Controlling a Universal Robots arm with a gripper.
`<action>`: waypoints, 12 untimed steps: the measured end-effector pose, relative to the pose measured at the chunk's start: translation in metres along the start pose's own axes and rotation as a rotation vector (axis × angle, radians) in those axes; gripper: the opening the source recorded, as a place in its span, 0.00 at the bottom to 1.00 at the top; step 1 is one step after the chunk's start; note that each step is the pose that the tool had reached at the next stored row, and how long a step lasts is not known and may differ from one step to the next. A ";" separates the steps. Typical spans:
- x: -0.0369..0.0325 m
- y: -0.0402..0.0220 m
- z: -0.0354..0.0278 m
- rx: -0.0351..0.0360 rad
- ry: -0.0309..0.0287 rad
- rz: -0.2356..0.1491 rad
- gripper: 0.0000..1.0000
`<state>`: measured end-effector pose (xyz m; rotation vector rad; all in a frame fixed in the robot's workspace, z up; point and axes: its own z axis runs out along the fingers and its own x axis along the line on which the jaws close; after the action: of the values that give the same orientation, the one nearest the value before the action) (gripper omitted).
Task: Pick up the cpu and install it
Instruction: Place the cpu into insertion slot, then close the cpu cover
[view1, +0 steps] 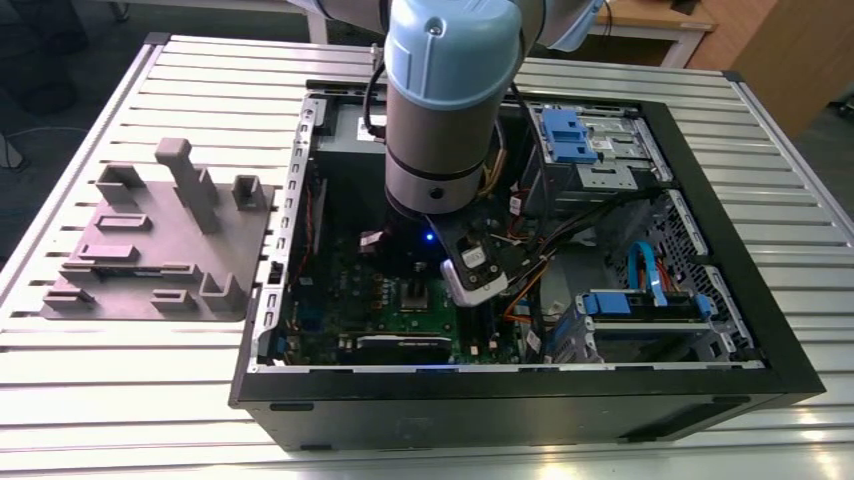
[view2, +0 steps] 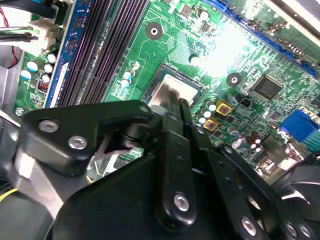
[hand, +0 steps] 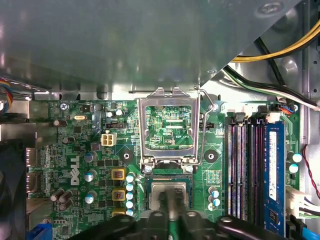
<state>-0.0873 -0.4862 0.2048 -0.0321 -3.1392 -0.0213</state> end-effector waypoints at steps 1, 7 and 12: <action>0.0000 0.0000 0.0000 0.0000 0.0000 0.000 0.15; 0.0000 0.0000 0.0000 -0.0003 0.0002 0.000 0.10; 0.0000 0.0000 0.0000 -0.0036 0.0028 0.000 0.10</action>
<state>-0.0872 -0.4862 0.2048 -0.0320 -3.1364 -0.0270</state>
